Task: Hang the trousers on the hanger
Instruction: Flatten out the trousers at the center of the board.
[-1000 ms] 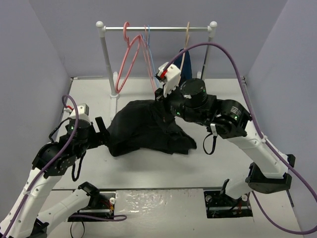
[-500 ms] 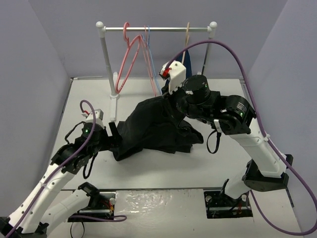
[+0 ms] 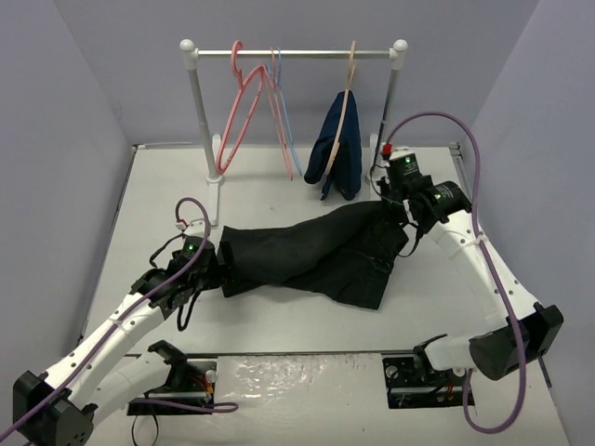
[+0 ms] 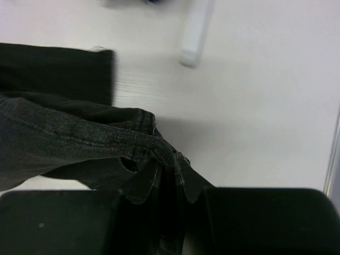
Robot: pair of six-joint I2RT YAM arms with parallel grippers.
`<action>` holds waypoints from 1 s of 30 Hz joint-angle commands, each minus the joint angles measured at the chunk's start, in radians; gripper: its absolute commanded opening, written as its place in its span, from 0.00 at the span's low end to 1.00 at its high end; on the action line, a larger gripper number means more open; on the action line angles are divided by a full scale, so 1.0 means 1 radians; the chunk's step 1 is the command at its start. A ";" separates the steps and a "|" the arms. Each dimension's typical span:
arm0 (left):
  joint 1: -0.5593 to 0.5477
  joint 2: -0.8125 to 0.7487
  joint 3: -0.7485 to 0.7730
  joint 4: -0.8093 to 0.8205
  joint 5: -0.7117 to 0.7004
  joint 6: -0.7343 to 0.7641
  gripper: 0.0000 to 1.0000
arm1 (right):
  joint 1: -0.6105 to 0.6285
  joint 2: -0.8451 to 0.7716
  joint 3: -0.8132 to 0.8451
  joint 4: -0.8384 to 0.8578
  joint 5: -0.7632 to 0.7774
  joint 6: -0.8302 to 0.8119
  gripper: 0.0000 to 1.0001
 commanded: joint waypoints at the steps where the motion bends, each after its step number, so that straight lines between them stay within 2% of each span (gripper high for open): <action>1: 0.004 0.053 0.009 0.103 -0.045 -0.028 0.83 | -0.168 0.004 -0.100 0.124 -0.078 0.031 0.03; 4: 0.005 0.098 0.003 0.125 -0.089 -0.044 0.83 | -0.193 0.036 -0.120 0.146 -0.074 0.055 0.49; 7: 0.011 0.145 0.002 0.198 -0.113 -0.072 0.83 | -0.190 0.020 -0.125 0.189 -0.161 0.052 0.68; 11: 0.024 0.223 -0.001 0.335 -0.065 -0.088 0.83 | -0.191 -0.050 -0.158 0.220 -0.226 0.069 0.79; 14: 0.033 0.302 0.005 0.395 -0.045 -0.094 0.83 | -0.191 -0.087 -0.203 0.229 -0.248 0.091 0.81; 22: 0.088 0.502 0.035 0.491 0.052 -0.138 0.82 | -0.191 -0.223 -0.450 0.318 -0.311 0.223 0.85; 24: 0.088 0.540 0.030 0.511 0.081 -0.154 0.73 | -0.193 -0.256 -0.507 0.337 -0.316 0.256 0.85; 25: 0.088 0.550 0.027 0.528 0.088 -0.161 0.66 | -0.193 -0.266 -0.528 0.342 -0.315 0.269 0.85; 27: 0.088 0.552 0.026 0.536 0.099 -0.162 0.40 | -0.193 -0.287 -0.589 0.350 -0.310 0.296 0.86; 28: 0.084 0.539 0.032 0.523 0.104 -0.157 0.13 | -0.193 -0.289 -0.611 0.354 -0.298 0.328 0.86; 29: 0.080 0.500 0.049 0.509 0.102 -0.147 0.01 | -0.193 -0.293 -0.633 0.359 -0.291 0.345 0.86; 30: 0.070 0.469 0.065 0.478 0.079 -0.125 0.00 | -0.193 -0.294 -0.660 0.361 -0.273 0.364 0.86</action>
